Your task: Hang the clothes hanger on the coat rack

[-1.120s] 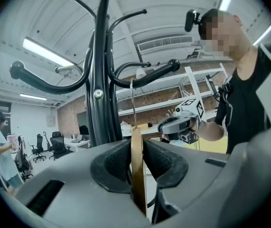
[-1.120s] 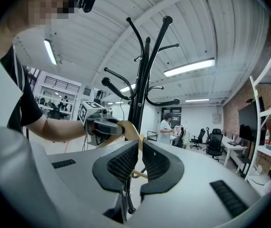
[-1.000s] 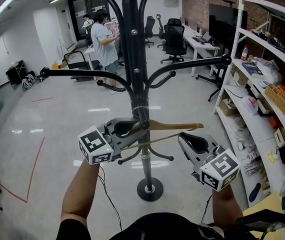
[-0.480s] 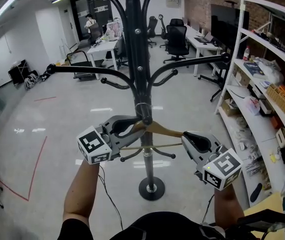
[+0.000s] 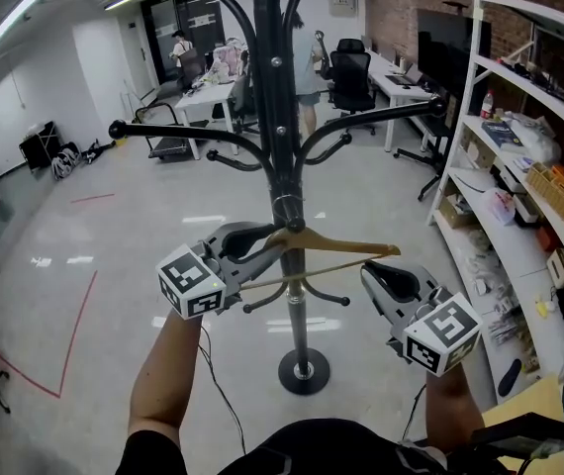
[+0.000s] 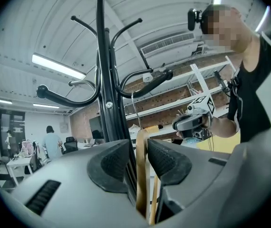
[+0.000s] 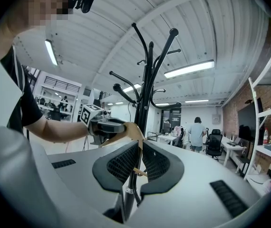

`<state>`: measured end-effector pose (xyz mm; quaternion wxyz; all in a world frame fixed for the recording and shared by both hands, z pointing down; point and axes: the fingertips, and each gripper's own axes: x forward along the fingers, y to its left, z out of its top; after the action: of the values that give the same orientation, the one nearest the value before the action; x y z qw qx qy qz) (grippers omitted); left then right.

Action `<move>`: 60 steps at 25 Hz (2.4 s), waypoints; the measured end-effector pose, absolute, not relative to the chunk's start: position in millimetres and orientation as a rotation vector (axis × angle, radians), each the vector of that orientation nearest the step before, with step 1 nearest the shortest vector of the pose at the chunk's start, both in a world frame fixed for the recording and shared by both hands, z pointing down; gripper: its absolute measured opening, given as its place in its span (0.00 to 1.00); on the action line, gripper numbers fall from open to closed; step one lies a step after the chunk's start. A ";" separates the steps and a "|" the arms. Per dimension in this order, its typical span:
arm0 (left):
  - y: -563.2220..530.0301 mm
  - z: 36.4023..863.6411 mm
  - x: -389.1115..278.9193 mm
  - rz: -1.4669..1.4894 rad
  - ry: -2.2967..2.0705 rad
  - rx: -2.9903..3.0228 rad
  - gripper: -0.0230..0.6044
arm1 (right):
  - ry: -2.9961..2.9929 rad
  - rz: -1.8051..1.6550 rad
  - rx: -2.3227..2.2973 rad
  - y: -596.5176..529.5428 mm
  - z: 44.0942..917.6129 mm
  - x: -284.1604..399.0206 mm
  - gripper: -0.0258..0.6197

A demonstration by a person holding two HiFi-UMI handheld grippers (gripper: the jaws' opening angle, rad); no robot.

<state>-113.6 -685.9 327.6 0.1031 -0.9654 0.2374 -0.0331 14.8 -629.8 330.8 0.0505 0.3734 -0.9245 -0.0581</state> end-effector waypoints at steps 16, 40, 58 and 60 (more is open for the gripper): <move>-650.5 302.9 -143.0 -0.001 0.819 -2.772 0.23 | -2.805 -0.194 1.164 -593.5 324.5 18.8 0.06; -420.1 359.6 -128.8 0.351 0.975 -2.966 0.04 | -2.879 0.061 1.160 -465.4 351.5 -3.5 0.05; -247.7 389.0 -3.9 0.197 1.162 -3.090 0.04 | -2.946 0.186 0.947 -304.9 387.0 95.1 0.05; -227.3 384.5 -9.2 0.199 1.193 -3.086 0.04 | -2.950 0.162 0.945 -287.6 379.2 94.9 0.05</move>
<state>-9.2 -227.3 384.5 -0.0864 -0.9276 0.3586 0.0597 94.9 -287.6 379.2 0.0198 0.3046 -0.9508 0.0522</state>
